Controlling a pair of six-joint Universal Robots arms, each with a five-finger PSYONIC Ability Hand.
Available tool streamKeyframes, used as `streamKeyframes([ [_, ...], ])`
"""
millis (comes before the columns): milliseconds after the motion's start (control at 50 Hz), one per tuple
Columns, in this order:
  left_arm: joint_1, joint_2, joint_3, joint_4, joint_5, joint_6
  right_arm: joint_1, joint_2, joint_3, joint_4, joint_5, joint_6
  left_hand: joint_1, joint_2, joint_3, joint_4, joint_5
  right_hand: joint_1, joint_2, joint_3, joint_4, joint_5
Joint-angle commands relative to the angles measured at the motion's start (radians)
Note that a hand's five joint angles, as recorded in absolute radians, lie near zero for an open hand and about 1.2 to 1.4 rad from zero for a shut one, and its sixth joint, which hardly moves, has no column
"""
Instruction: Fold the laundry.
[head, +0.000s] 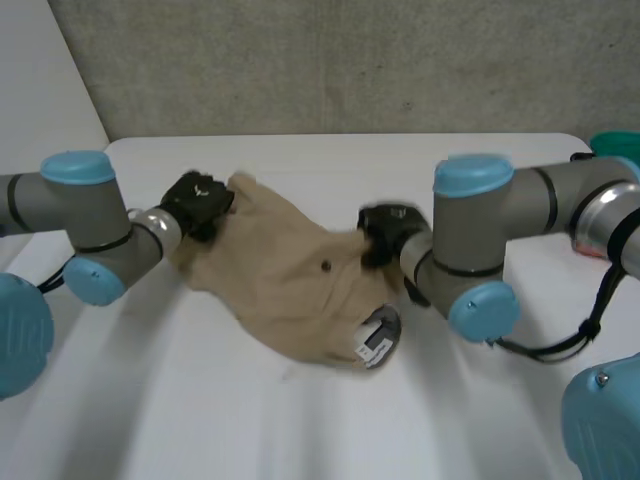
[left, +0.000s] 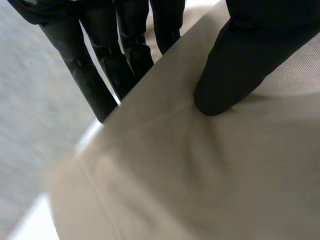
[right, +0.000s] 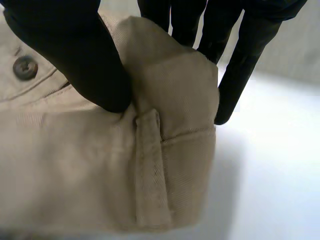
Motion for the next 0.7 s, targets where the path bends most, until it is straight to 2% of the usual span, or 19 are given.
streamKeyframes([
  [20, -0.107, 0.114, 0.113, 0.419, -0.235, -0.073, -0.004, -0.186, -0.069, -0.464, 0.068, -0.327, 0.249, 0.203, 0.211, 0.202, 0.253, 0.342, 0.227, 0.219, 0.207, 0.278],
  [80, -0.117, 0.209, 0.093, 0.579, -0.301, -0.161, -0.006, -0.241, -0.072, -0.68, 0.072, -0.46, 0.249, 0.203, 0.211, 0.202, 0.253, 0.342, 0.227, 0.219, 0.207, 0.278],
  [120, -0.115, 0.286, 0.06, 0.699, -0.338, -0.235, -0.006, -0.261, -0.072, -0.747, 0.065, -0.474, 0.249, 0.203, 0.211, 0.202, 0.253, 0.342, 0.227, 0.219, 0.207, 0.278],
  [220, -0.126, 0.384, -0.055, 0.724, -0.381, -0.265, -0.008, -0.295, -0.06, -0.775, 0.009, -0.479, 0.249, 0.203, 0.211, 0.202, 0.253, 0.342, 0.227, 0.219, 0.207, 0.278],
  [300, -0.164, 0.444, -0.224, 0.678, -0.386, -0.264, -0.009, -0.326, 0.035, -0.757, -0.082, -0.483, 0.249, 0.203, 0.211, 0.202, 0.253, 0.342, 0.227, 0.219, 0.207, 0.278],
  [380, -0.198, 0.539, -0.449, 0.615, -0.386, -0.261, -0.011, -0.346, 0.168, -0.718, -0.116, -0.49, 0.249, 0.203, 0.211, 0.202, 0.253, 0.342, 0.227, 0.219, 0.207, 0.278],
  [460, -0.212, 0.622, -0.721, 0.537, -0.389, -0.259, -0.012, -0.347, 0.315, -0.662, -0.122, -0.488, 0.249, 0.203, 0.211, 0.202, 0.253, 0.342, 0.227, 0.219, 0.207, 0.278],
  [580, -0.25, 0.651, -0.94, 0.385, -0.406, -0.259, -0.008, -0.308, 0.489, -0.586, -0.129, -0.502, 0.249, 0.203, 0.211, 0.202, 0.253, 0.342, 0.227, 0.219, 0.207, 0.278],
  [700, -0.284, 0.743, -1.059, 0.197, -0.513, -0.262, -0.009, -0.269, 0.61, -0.471, -0.129, -0.606, 0.249, 0.203, 0.211, 0.202, 0.253, 0.342, 0.227, 0.219, 0.207, 0.278],
])
